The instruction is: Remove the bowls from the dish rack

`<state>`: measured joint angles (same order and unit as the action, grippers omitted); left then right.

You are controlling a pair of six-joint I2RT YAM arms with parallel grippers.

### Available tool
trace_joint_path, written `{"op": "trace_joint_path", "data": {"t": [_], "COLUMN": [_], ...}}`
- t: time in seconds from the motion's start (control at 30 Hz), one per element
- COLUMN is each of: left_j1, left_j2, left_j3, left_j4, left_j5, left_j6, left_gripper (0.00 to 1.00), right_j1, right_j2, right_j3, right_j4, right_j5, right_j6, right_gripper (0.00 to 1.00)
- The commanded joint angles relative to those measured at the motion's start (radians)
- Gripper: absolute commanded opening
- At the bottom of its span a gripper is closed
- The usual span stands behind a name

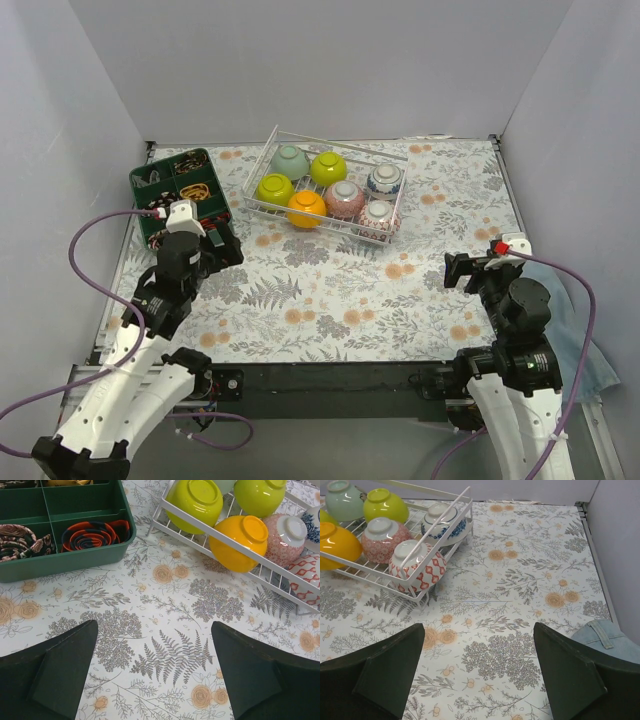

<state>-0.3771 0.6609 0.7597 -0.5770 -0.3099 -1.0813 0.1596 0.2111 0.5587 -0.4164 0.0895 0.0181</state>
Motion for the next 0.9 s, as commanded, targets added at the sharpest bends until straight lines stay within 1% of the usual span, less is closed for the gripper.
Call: {"op": "trace_joint_path", "data": {"t": [0.0, 0.13, 0.3, 0.33, 0.43, 0.57, 0.73, 0.77, 0.83, 0.87], "left_j1": [-0.003, -0.003, -0.005, -0.003, -0.003, -0.003, -0.005, -0.003, -0.008, -0.011], "left_j2": [0.028, 0.074, 0.190, 0.210, 0.279, 0.350, 0.477, 0.497, 0.555, 0.575], "left_j3": [0.004, 0.020, 0.076, 0.087, 0.130, 0.196, 0.315, 0.361, 0.401, 0.446], "left_j4": [0.061, 0.094, 0.114, 0.114, 0.112, 0.118, 0.063, 0.054, 0.036, 0.029], "left_j5": [0.023, 0.034, 0.046, 0.051, 0.068, 0.141, 0.157, 0.161, 0.164, 0.167], "left_j6": [0.029, 0.044, 0.052, 0.052, 0.038, 0.032, 0.001, -0.012, -0.031, -0.045], "left_gripper": [0.98, 0.98, 0.98, 0.98, 0.98, 0.98, 0.98, 0.98, 0.98, 0.98], "right_j1": [0.006, 0.008, 0.009, 0.011, 0.037, 0.107, 0.211, 0.248, 0.285, 0.317], "right_j2": [0.016, 0.031, 0.059, 0.071, 0.096, 0.117, 0.142, 0.143, 0.146, 0.145], "right_j3": [-0.005, -0.003, 0.006, 0.007, 0.012, 0.027, 0.038, 0.043, 0.053, 0.056], "right_j4": [0.071, 0.076, 0.077, 0.080, 0.099, 0.122, 0.113, 0.110, 0.105, 0.105], "right_j5": [-0.017, -0.027, -0.082, -0.114, -0.137, -0.145, -0.094, -0.053, -0.034, -0.028], "right_j6": [-0.015, -0.010, -0.006, -0.004, 0.000, 0.022, 0.049, 0.049, 0.045, 0.042], "right_gripper": [0.99, 0.99, 0.99, 0.99, 0.99, 0.99, 0.99, 0.99, 0.99, 0.98]}}
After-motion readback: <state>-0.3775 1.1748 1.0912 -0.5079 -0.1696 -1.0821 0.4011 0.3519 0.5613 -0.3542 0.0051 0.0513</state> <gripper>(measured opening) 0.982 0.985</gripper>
